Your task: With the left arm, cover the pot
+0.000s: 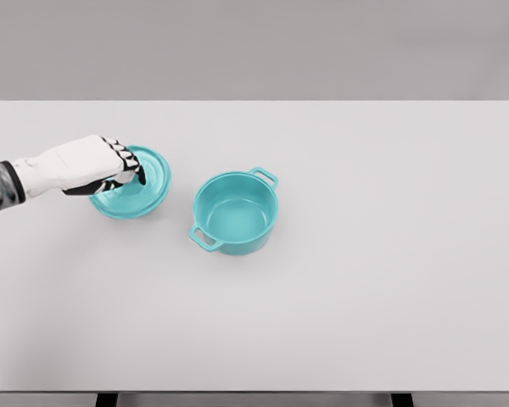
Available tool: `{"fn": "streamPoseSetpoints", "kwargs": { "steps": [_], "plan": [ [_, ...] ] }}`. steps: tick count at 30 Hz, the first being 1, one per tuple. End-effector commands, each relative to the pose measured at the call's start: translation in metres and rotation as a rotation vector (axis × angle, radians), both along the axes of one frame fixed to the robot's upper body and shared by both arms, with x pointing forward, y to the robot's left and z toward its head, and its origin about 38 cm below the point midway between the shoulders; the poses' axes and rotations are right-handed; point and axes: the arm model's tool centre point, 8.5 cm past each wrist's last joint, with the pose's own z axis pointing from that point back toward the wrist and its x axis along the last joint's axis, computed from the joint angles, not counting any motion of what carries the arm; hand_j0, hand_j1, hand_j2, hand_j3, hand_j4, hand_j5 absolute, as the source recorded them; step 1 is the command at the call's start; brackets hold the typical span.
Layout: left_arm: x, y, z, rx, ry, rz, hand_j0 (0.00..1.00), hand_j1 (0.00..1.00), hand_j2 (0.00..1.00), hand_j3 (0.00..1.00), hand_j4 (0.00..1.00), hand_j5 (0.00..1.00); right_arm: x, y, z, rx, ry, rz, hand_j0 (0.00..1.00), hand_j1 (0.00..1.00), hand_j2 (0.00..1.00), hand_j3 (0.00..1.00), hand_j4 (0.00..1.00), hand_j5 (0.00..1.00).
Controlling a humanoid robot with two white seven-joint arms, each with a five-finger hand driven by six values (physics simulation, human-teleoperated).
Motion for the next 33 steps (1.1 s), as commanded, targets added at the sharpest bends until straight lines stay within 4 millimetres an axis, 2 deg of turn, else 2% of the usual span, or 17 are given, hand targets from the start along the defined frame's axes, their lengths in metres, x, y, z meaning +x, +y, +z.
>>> {"fn": "streamPoseSetpoints", "kwargs": {
  "steps": [1, 9, 18, 33],
  "plan": [
    [-0.005, 0.000, 0.006, 0.007, -0.006, -0.017, 0.56, 0.56, 0.56, 0.56, 0.56, 0.56, 0.000, 0.000, 0.000, 0.000, 0.000, 0.000, 1.00, 1.00, 1.00, 1.00, 1.00, 1.00],
    [-0.014, -0.016, 0.022, -0.003, -0.065, -0.084, 0.56, 0.56, 0.56, 0.56, 0.56, 0.56, 0.000, 0.000, 0.000, 0.000, 0.000, 0.000, 1.00, 1.00, 1.00, 1.00, 1.00, 1.00],
    [-0.020, -0.036, 0.027, -0.023, -0.087, -0.151, 0.56, 0.56, 0.56, 0.56, 0.56, 0.56, 0.000, 0.000, 0.000, 0.000, 0.000, 0.000, 1.00, 1.00, 1.00, 1.00, 1.00, 1.00],
    [-0.022, -0.050, 0.029, -0.044, -0.102, -0.184, 0.55, 0.55, 0.55, 0.55, 0.55, 0.55, 0.000, 0.000, 0.000, 0.000, 0.000, 0.000, 1.00, 1.00, 1.00, 1.00, 1.00, 1.00]
  ]
}}
